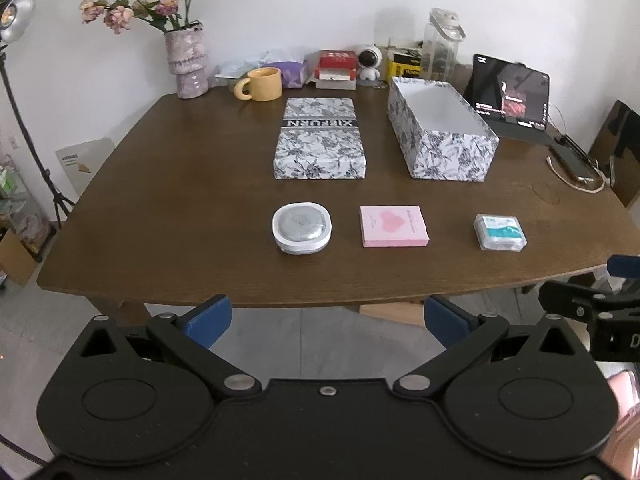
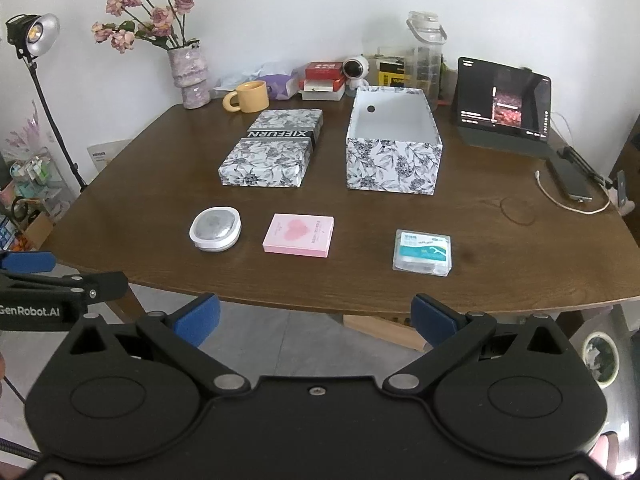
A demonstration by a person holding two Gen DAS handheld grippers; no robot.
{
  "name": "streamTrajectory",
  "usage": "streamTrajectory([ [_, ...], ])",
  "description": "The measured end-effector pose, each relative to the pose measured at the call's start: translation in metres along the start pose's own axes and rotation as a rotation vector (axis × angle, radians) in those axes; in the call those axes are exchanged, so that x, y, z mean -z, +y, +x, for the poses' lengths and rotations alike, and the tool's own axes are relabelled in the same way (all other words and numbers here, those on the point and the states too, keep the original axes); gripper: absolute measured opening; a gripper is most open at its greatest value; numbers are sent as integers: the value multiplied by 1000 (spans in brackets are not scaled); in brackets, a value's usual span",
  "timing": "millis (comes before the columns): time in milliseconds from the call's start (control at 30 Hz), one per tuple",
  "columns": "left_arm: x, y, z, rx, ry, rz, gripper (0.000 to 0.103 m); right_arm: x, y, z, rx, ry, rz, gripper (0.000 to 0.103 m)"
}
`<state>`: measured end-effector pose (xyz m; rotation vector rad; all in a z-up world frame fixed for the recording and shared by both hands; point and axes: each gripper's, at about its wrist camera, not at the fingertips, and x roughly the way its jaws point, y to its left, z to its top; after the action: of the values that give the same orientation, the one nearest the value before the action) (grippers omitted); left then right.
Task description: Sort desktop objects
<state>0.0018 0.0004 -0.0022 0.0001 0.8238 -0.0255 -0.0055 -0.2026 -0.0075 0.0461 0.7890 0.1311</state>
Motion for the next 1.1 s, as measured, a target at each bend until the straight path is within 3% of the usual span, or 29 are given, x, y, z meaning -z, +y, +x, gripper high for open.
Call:
streamTrajectory([
  [333,0,6,5,22,45,32,103,3,5,0,-10,4,17,103],
  [1100,-3,10,11,61,45,41,103,7,13,6,32,48,60,103],
])
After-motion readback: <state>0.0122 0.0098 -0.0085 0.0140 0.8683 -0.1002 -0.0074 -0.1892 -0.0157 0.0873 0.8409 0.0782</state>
